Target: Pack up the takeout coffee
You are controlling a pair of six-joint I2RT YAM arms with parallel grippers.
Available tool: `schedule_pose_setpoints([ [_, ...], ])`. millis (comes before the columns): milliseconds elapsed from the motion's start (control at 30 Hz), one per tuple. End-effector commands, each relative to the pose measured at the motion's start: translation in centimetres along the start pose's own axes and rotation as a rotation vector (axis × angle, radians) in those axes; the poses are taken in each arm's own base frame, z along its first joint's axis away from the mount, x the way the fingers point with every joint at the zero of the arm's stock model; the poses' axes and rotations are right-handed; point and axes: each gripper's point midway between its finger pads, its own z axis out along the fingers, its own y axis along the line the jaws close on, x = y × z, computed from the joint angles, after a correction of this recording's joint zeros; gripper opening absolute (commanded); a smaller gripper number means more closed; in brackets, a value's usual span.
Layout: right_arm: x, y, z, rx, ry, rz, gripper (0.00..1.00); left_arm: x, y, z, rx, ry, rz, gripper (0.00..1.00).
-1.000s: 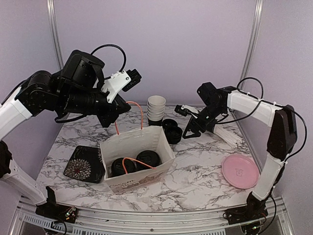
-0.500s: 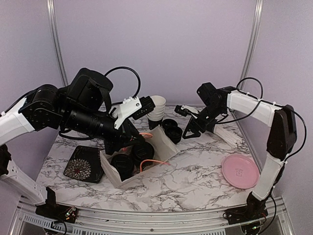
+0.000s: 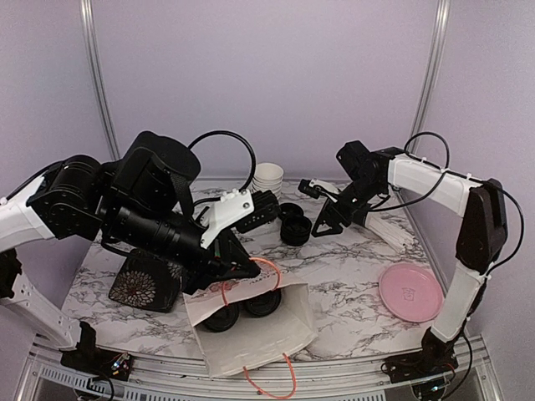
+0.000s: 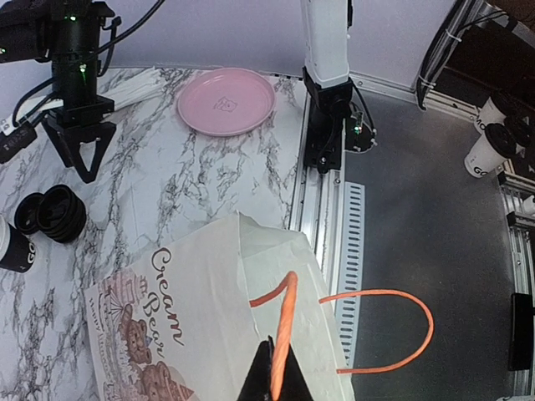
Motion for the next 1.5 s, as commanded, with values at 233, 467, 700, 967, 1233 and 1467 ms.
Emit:
schedule_pose_setpoints([
  [233,-0.7,0.5,-0.4,-0.018,-0.032,-0.013,0.63,-0.4,10.4,-6.0,-0.454,-0.032,0.071,0.0],
  [467,-0.5,0.8,-0.6,-0.02,-0.035,-0.018,0.63,2.2,16.4,-5.9,-0.602,0.077,0.032,0.0],
  [700,-0.6,0.2,-1.4,0.037,-0.038,-0.021,0.64,3.3,21.6,-6.9,-0.795,0.169,0.015,0.0],
  [967,0.9,-6.9,-5.5,0.206,-0.128,0.208,0.66,4.7,26.4,-8.1,-0.918,0.202,-0.079,0.01],
  [1233,7.8,-13.2,-8.8,0.303,-0.237,0.565,0.63,4.8,28.3,-8.4,-0.934,0.177,-0.12,0.01],
  [1467,11.4,-16.9,-9.6,0.293,-0.313,0.731,0.6,4.5,28.0,-7.9,-0.903,0.163,-0.122,0.22],
])
